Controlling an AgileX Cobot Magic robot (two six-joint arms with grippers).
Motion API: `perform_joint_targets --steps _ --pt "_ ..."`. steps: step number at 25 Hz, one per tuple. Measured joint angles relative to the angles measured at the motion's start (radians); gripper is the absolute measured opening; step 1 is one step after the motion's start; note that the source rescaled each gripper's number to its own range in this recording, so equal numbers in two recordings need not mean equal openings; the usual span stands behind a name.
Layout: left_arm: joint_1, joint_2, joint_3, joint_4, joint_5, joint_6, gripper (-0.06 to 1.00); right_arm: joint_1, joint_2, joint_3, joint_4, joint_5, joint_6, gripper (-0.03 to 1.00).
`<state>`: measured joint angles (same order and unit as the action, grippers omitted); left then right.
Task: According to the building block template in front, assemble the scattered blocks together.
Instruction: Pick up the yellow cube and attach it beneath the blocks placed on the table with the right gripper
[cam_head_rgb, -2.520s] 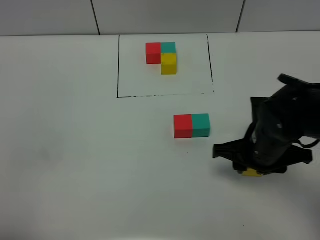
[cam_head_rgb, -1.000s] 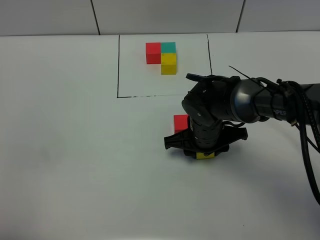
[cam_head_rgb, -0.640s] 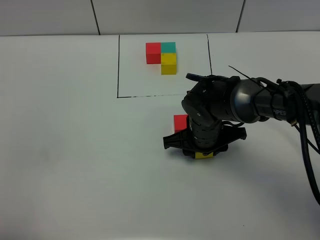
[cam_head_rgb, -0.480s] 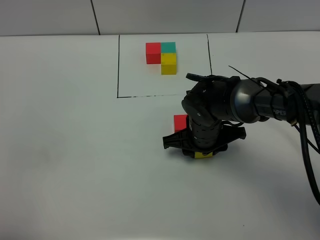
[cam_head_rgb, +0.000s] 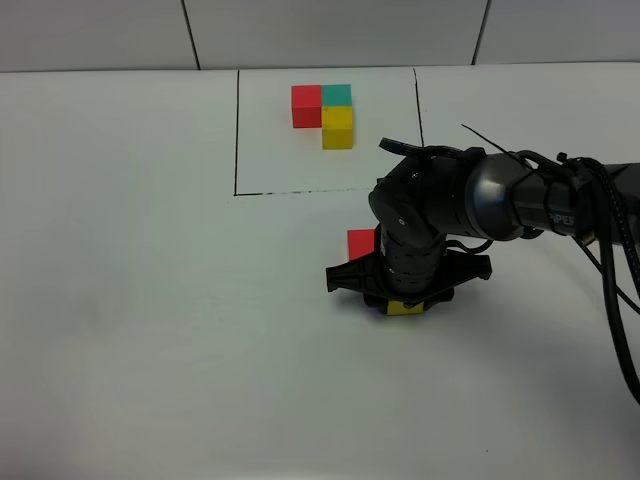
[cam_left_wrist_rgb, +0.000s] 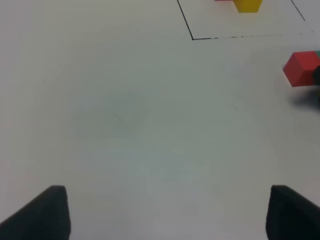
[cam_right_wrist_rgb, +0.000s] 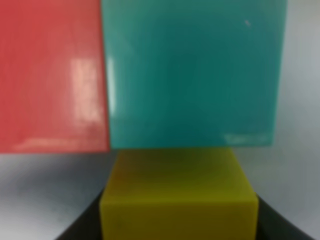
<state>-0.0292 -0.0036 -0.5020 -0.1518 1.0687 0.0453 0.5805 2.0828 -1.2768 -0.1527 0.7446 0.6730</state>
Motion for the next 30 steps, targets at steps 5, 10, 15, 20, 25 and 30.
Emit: perform_joint_targets --steps 5,10,15,20,25,30 --pt "0.000 0.000 0.000 0.000 0.000 0.000 0.70 -0.006 0.000 0.000 0.007 -0.020 -0.021 0.00" --pt "0.000 0.000 0.000 0.000 0.000 0.000 0.70 -0.008 0.001 0.000 0.005 -0.035 -0.025 0.00" --pt "0.000 0.000 0.000 0.000 0.000 0.000 0.70 -0.021 0.002 0.000 0.009 -0.051 -0.030 0.00" --pt "0.000 0.000 0.000 0.000 0.000 0.000 0.70 -0.025 0.002 0.000 0.012 -0.053 -0.039 0.00" --pt "0.000 0.000 0.000 0.000 0.000 0.000 0.70 -0.026 0.002 0.000 0.014 -0.054 -0.040 0.00" --pt "0.000 0.000 0.000 0.000 0.000 0.000 0.70 -0.026 0.002 0.000 0.015 -0.063 -0.037 0.00"
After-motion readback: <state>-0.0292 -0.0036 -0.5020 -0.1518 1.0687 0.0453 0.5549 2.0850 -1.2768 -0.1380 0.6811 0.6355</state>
